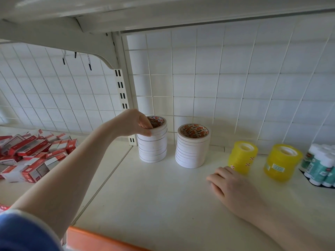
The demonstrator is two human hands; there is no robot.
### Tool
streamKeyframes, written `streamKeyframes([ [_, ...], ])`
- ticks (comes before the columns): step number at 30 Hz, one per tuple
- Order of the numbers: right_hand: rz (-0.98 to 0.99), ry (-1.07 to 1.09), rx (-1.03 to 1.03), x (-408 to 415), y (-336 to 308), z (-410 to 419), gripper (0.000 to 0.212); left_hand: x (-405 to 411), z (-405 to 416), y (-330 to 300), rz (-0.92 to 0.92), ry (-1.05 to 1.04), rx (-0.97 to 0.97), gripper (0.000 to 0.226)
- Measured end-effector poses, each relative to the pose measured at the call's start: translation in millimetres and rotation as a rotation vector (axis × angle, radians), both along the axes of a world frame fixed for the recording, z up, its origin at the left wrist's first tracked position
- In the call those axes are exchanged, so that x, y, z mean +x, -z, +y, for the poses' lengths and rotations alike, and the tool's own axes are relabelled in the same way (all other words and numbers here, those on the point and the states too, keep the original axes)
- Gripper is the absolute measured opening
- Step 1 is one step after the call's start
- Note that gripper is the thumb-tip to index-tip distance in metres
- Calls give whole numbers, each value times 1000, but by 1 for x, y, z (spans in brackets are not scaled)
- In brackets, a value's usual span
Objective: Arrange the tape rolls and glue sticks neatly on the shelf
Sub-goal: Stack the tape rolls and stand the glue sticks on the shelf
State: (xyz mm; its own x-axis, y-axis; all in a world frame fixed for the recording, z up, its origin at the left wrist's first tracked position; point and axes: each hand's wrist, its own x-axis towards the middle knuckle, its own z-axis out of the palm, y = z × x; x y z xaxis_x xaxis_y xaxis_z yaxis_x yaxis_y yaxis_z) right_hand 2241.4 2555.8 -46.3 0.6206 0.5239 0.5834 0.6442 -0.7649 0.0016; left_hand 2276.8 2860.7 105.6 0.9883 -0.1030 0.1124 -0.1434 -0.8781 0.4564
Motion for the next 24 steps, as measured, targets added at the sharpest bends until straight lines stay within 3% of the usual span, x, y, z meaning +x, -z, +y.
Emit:
streamKeyframes([
  [6, 4, 14, -73, -2, -3, -5, 30, -16, -8, 6, -101, -10, 189, 28],
  [9, 7, 30, -143, -6, -9, -12, 34, -35, -18, 16, -327, -86, 281, 32],
  [13, 106, 114, -169, -24, -17, -30, 32, -72, -39, 42, -586, -164, 187, 28],
  [17, 142, 306, -105, -58, -28, -51, 12, -95, -62, 74, -580, -146, 148, 27],
  [20, 128, 460, 4, -83, -27, -72, 28, -105, -82, 91, -516, -117, 124, 32],
  [24, 100, 632, 187, -120, -19, -108, 30, -115, -121, 108, -415, -68, 110, 42],
])
